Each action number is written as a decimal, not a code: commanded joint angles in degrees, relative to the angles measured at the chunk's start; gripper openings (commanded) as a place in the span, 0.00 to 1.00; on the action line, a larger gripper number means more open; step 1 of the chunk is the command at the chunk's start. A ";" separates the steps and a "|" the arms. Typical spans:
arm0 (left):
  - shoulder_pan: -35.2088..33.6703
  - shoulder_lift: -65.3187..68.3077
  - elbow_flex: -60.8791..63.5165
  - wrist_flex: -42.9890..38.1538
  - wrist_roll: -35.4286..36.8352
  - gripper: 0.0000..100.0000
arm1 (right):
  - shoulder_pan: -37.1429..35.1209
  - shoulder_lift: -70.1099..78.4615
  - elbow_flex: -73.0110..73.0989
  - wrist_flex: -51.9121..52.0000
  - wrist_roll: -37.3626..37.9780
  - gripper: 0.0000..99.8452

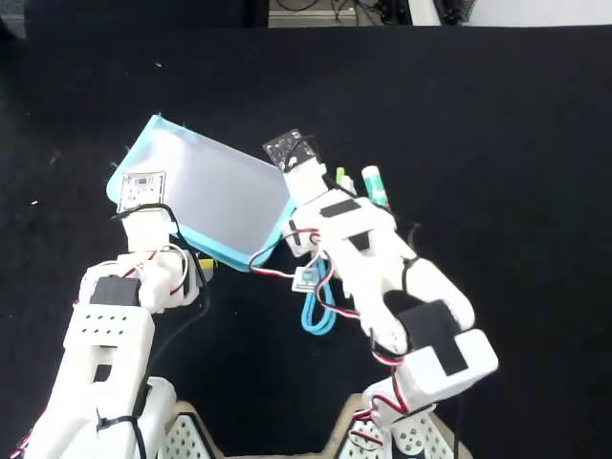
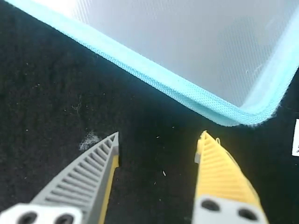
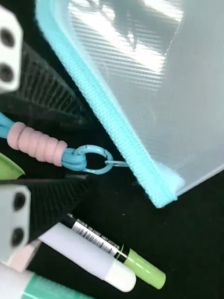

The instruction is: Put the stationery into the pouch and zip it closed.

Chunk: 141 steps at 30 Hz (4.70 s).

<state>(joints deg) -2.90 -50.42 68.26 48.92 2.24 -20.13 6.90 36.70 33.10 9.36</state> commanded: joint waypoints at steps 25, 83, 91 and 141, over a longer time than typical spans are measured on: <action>-8.31 -0.70 -13.49 11.25 0.18 0.26 | 1.93 -46.02 8.75 2.11 17.58 0.01; 1.54 -0.70 -49.27 38.42 -4.75 0.26 | -17.85 -51.30 -21.67 11.08 16.35 0.01; 3.03 -0.62 -51.38 42.81 -5.63 0.26 | -17.93 -51.91 -19.47 17.85 1.05 0.01; 2.24 -15.30 -56.22 50.11 -7.65 0.26 | -23.82 -51.82 -25.01 33.85 6.24 0.01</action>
<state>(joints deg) 0.26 -60.44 16.04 98.77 -3.65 -41.85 -43.38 12.18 67.47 15.25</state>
